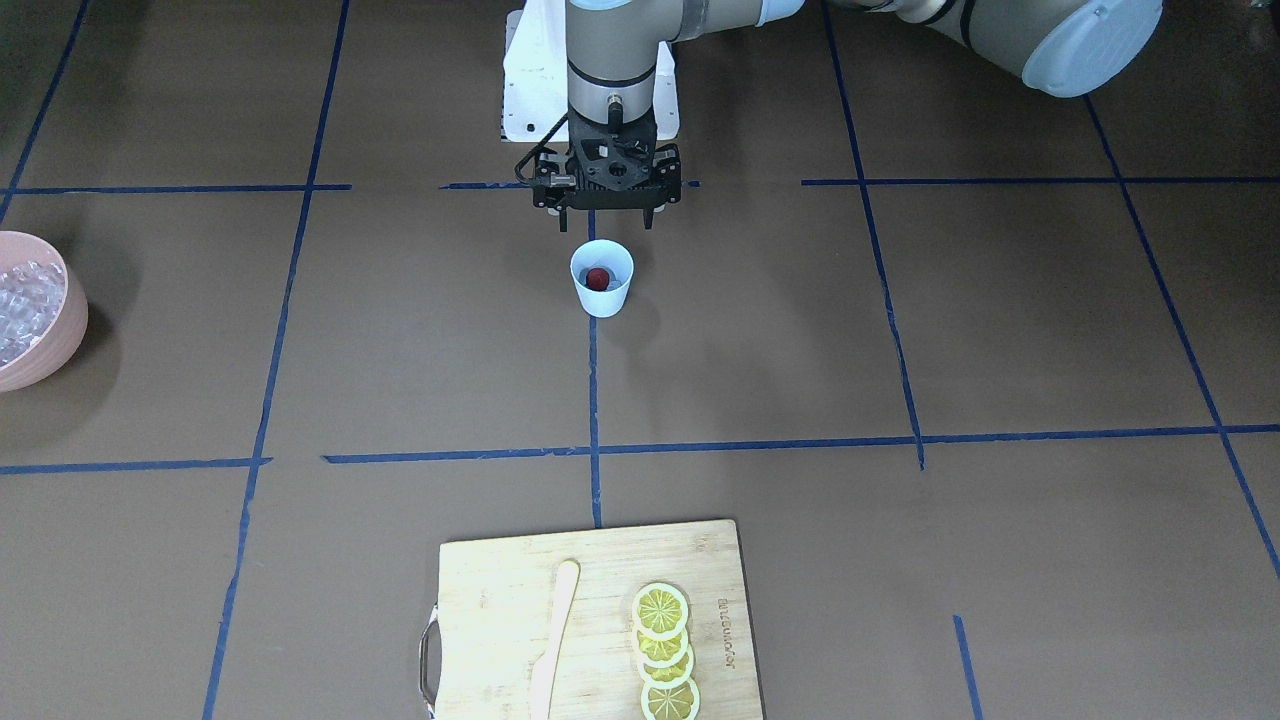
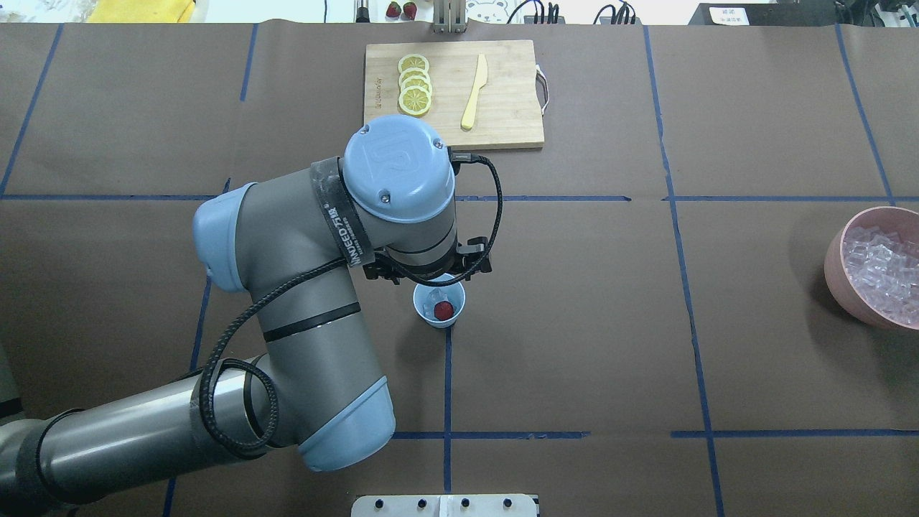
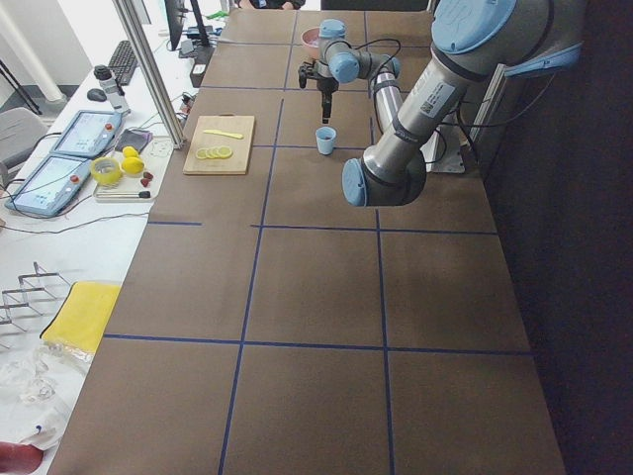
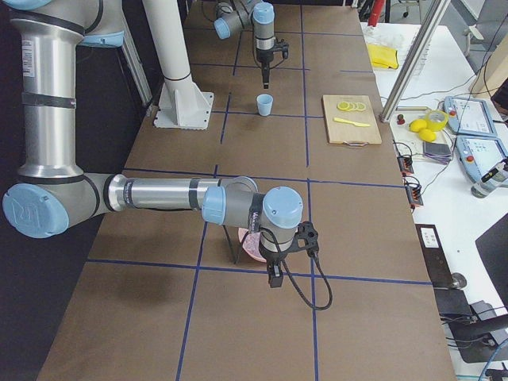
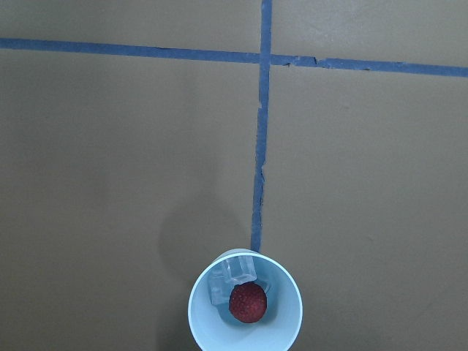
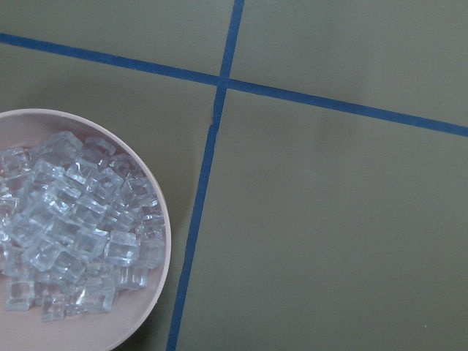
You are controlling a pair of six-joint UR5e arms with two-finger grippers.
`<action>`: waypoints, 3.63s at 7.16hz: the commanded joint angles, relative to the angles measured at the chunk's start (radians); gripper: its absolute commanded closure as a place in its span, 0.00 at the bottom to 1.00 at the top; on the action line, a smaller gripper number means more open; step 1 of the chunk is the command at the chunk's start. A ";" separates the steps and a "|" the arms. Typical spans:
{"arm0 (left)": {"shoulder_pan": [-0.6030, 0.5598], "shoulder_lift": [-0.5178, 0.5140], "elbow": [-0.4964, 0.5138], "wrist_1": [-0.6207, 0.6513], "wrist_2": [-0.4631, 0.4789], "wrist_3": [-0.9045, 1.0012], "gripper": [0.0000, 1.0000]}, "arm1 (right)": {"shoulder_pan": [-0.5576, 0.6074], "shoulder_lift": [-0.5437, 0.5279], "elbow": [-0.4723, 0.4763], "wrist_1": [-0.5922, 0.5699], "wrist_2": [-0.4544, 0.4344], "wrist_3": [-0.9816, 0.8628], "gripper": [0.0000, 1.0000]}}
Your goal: Put ice and strawberries in cup
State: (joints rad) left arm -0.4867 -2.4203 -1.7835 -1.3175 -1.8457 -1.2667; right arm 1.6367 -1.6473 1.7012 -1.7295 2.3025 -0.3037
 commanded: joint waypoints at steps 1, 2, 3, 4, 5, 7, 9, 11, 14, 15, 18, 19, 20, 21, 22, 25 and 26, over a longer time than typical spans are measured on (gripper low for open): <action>-0.044 0.158 -0.156 0.006 -0.006 0.138 0.00 | 0.000 0.000 0.000 0.001 0.000 0.000 0.01; -0.094 0.285 -0.268 0.009 -0.012 0.262 0.00 | 0.000 -0.006 0.002 0.001 0.002 0.000 0.01; -0.189 0.378 -0.299 0.007 -0.068 0.396 0.00 | 0.000 -0.017 0.000 0.031 0.000 0.002 0.01; -0.304 0.467 -0.300 -0.003 -0.160 0.552 0.00 | 0.000 -0.025 0.000 0.040 0.000 0.005 0.01; -0.451 0.559 -0.295 -0.005 -0.240 0.763 0.00 | 0.002 -0.028 0.000 0.041 0.002 0.008 0.01; -0.696 0.676 -0.252 -0.003 -0.355 1.089 0.00 | 0.000 -0.028 0.000 0.041 0.002 0.006 0.01; -0.937 0.751 -0.066 -0.005 -0.498 1.446 0.00 | 0.000 -0.029 -0.002 0.041 0.000 0.006 0.01; -1.071 0.782 0.166 -0.078 -0.584 1.613 0.00 | 0.000 -0.034 -0.002 0.041 0.000 0.006 0.01; -1.139 0.914 0.177 -0.222 -0.577 1.616 0.00 | 0.000 -0.039 0.000 0.042 0.000 0.005 0.01; -1.189 0.915 0.164 -0.267 -0.575 1.609 0.00 | 0.000 -0.039 0.000 0.042 0.000 0.006 0.01; -1.204 0.905 0.164 -0.241 -0.511 1.431 0.00 | 0.000 -0.039 0.000 0.042 0.000 0.006 0.01; -1.204 0.915 0.154 -0.247 -0.517 1.437 0.00 | 0.000 -0.040 0.000 0.042 0.000 0.008 0.01; -1.202 0.920 0.156 -0.249 -0.517 1.439 0.00 | 0.000 -0.039 -0.002 0.042 0.000 0.008 0.01; -1.201 0.920 0.154 -0.249 -0.518 1.440 0.00 | 0.000 -0.039 -0.006 0.042 -0.002 0.017 0.01; -1.201 0.922 0.154 -0.250 -0.518 1.440 0.00 | 0.000 -0.039 -0.005 0.042 0.000 0.020 0.01; -1.198 0.923 0.154 -0.250 -0.518 1.439 0.00 | 0.000 -0.037 0.000 0.044 0.000 0.020 0.02; -1.198 0.923 0.159 -0.250 -0.515 1.439 0.00 | 0.000 -0.032 0.000 0.044 0.000 0.020 0.02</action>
State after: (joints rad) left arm -1.6847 -1.4975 -1.6273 -1.5677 -2.3631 0.1723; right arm 1.6367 -1.6833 1.7002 -1.6864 2.3020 -0.2839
